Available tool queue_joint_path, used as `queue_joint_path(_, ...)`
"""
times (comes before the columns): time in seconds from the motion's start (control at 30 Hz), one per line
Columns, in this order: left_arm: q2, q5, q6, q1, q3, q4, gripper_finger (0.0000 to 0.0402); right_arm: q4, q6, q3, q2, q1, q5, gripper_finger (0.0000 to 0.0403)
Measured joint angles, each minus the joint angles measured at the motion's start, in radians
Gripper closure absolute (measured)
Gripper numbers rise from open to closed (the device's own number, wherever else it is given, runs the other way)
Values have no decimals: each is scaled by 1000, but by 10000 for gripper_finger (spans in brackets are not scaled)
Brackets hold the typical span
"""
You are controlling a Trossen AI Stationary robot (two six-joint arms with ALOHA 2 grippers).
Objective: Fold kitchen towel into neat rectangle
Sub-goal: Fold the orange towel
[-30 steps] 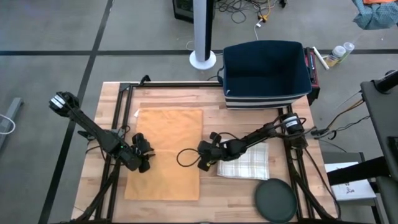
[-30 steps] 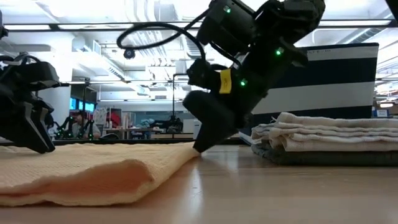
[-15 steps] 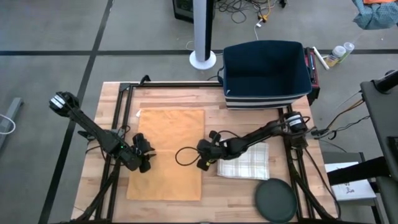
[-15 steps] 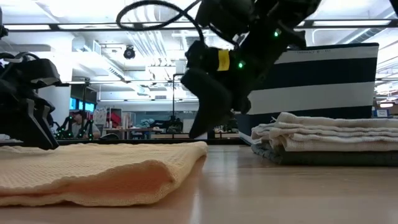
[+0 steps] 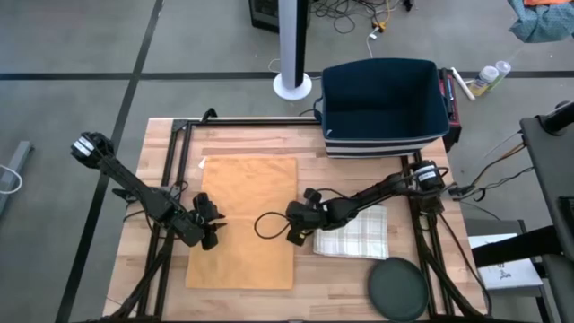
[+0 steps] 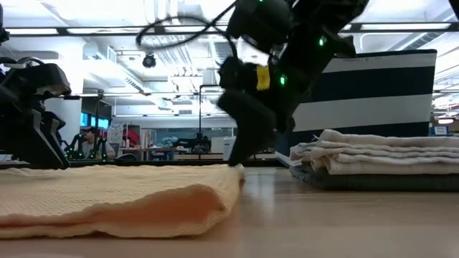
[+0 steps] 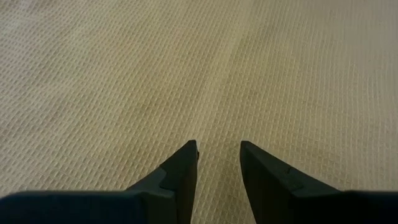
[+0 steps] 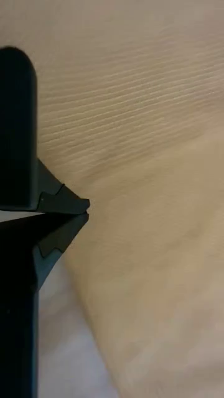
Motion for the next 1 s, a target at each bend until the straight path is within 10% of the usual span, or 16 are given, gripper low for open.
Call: queue_joint_path(1.0,0,-6,6,0,0,6,287,-39,6,-8,37,10,-102,403)
